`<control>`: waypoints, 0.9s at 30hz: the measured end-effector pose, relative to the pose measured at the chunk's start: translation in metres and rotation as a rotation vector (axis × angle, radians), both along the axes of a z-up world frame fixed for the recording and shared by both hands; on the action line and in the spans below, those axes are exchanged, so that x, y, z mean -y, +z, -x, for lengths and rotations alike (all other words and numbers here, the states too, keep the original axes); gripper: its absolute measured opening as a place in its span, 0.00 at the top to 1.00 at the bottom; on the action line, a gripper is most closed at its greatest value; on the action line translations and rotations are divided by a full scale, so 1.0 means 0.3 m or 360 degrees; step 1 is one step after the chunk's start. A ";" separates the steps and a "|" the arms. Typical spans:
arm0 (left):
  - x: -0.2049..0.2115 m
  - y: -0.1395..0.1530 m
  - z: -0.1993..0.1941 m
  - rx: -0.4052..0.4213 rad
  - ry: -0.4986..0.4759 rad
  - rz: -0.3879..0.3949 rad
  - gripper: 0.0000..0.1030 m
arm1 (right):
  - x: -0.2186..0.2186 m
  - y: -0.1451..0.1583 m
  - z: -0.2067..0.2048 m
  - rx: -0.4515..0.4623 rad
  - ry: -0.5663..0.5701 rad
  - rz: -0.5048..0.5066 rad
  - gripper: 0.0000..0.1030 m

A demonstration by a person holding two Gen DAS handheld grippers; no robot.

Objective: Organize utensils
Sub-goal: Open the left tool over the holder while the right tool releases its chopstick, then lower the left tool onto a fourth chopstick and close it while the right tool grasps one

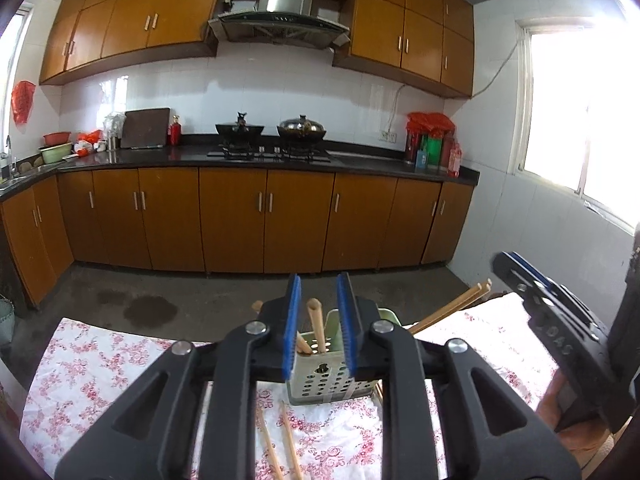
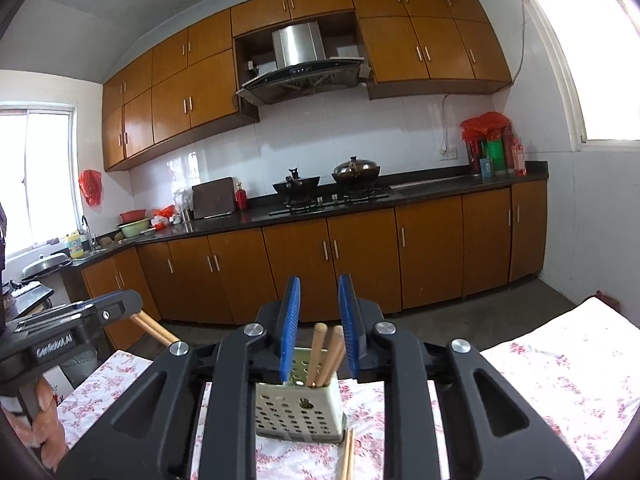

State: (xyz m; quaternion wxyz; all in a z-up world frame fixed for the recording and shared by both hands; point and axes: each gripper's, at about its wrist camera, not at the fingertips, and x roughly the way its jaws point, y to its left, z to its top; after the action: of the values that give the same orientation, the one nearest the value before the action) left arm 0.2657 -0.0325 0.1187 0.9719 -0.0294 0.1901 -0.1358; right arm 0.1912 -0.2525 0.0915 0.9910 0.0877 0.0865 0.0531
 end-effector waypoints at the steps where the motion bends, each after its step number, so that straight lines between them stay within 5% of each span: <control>1: -0.016 0.005 0.029 0.0016 0.0006 0.0006 0.78 | 0.009 0.002 0.021 -0.0005 -0.0004 0.0004 0.79; 6: -0.098 -0.045 0.173 0.0013 0.0068 -0.0010 0.73 | 0.047 -0.092 0.116 -0.0178 -0.0003 0.0050 0.79; 11: -0.167 -0.288 0.215 -0.0276 0.0153 -0.0078 0.73 | 0.040 -0.424 0.071 -0.0826 0.0137 0.0070 0.83; 14: -0.192 -0.450 0.201 -0.0527 0.0174 -0.0054 0.74 | 0.009 -0.571 0.064 -0.1062 0.0231 0.0029 0.85; 19: -0.200 -0.620 0.223 -0.0727 0.0175 -0.0057 0.75 | -0.031 -0.660 0.061 -0.1167 0.0231 0.0069 0.87; 27: -0.133 -0.696 0.229 -0.0841 0.0069 -0.0029 0.82 | 0.023 -0.671 0.044 -0.1156 0.0052 0.0099 0.93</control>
State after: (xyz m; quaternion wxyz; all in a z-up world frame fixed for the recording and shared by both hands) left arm 0.1971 0.0075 -0.0901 0.8914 -0.0591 0.4379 -0.1010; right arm 0.1778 -0.2596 -0.1097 0.8968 0.0694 0.4359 0.0318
